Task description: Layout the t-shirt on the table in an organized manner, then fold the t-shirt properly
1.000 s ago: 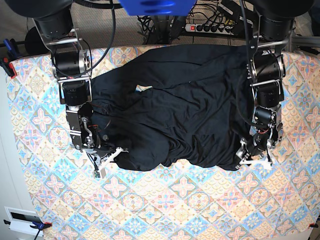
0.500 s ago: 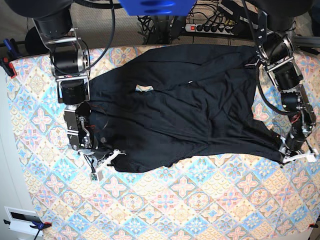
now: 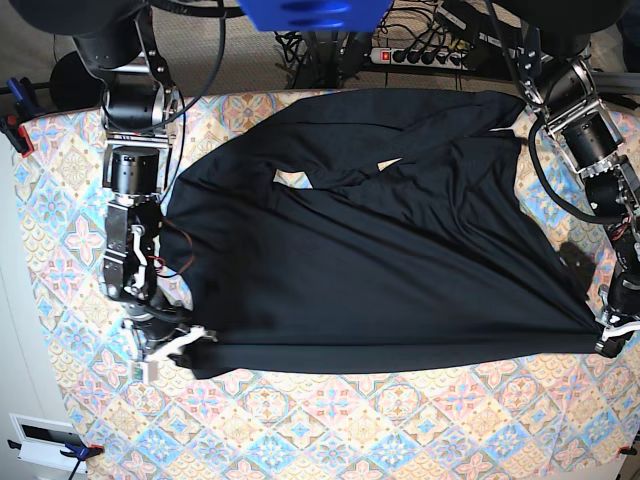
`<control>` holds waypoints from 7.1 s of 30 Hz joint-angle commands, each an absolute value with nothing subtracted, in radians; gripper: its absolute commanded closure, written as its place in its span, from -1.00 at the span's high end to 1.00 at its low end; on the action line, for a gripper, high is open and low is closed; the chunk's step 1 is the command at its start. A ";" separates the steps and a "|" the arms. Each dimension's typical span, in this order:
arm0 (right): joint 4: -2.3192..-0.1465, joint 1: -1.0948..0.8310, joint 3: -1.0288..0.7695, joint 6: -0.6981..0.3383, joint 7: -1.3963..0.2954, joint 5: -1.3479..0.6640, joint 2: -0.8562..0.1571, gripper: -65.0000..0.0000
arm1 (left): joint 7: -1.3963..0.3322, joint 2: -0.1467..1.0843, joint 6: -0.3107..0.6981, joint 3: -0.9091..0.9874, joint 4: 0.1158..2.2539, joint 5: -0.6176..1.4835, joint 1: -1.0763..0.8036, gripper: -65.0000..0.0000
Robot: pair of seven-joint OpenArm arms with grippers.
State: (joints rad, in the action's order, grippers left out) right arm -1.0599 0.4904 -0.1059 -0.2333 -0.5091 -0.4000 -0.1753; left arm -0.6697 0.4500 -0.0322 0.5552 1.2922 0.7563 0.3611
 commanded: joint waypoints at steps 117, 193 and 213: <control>-0.834 0.671 0.518 -0.236 -0.369 0.096 0.048 -0.34 | -0.822 0.366 -0.028 0.559 1.840 0.751 -0.383 -0.05; -0.584 0.727 0.705 -0.237 -0.150 0.096 0.136 -0.35 | -0.822 0.329 -0.031 0.561 1.840 0.754 -0.377 -0.05; -0.418 0.723 1.024 -0.239 -0.122 0.093 0.136 -0.91 | -0.822 0.323 -0.031 0.561 1.840 0.754 -0.378 -0.05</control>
State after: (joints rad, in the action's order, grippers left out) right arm -0.4271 0.7258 1.0294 -0.2012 -0.0563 0.0814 0.1360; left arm -0.8387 0.3103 -0.0338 0.5526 1.8233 0.7448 -0.3798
